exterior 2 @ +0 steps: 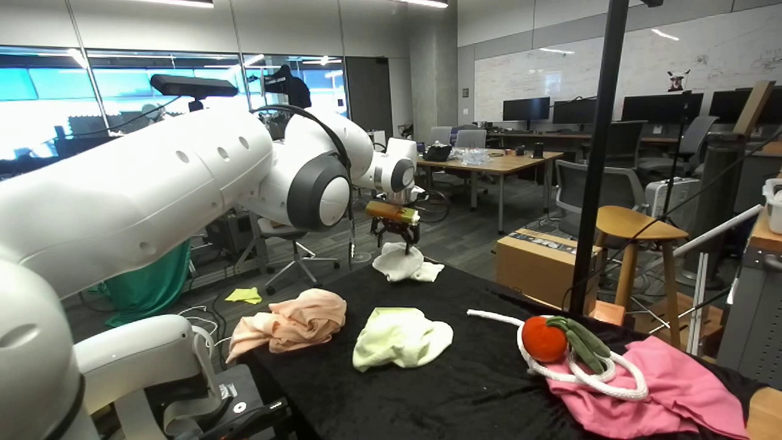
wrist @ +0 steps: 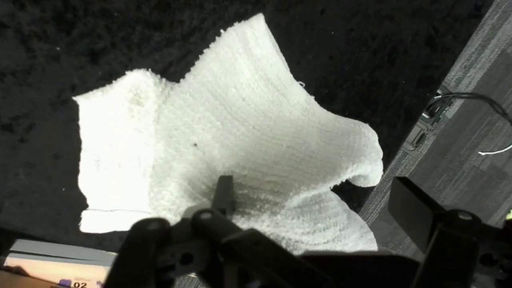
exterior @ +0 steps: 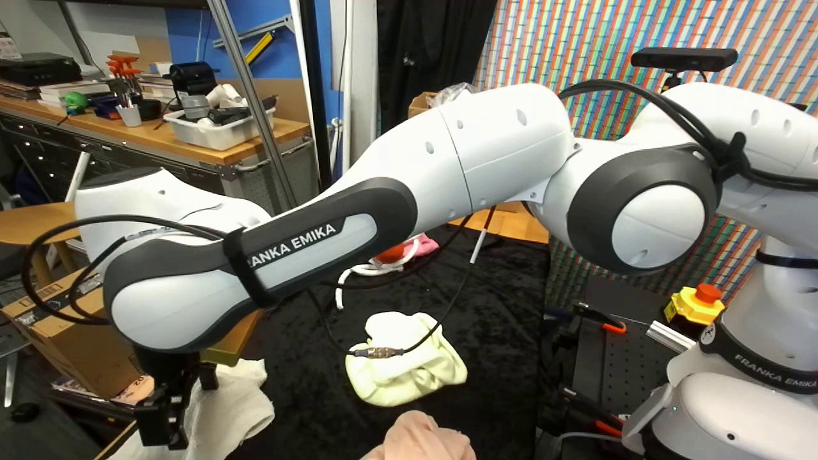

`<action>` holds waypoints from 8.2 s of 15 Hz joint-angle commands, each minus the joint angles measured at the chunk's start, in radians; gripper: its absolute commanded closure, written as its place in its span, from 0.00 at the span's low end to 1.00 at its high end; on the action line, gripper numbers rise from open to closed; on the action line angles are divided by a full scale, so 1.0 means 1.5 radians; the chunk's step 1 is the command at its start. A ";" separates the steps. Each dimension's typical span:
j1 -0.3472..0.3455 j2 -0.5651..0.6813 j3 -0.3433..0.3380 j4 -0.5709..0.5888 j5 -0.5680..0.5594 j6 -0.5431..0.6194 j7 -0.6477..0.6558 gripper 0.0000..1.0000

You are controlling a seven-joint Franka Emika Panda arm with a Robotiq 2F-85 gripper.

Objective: One by one, move every item on the table to the right back of the table.

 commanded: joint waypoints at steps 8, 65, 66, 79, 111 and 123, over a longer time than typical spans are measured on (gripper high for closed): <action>0.053 0.035 -0.073 0.028 -0.090 0.105 0.025 0.00; -0.183 -0.690 -0.239 -0.983 -0.020 0.406 0.704 0.89; -0.180 -0.691 -0.248 -0.991 -0.042 0.422 0.746 0.89; -0.063 -0.673 -0.436 -0.968 -0.399 0.474 1.375 0.89; -0.226 -0.681 -0.014 -1.024 -0.181 0.439 0.835 0.00; -0.217 -0.686 -0.039 -1.108 -0.010 0.454 0.380 0.00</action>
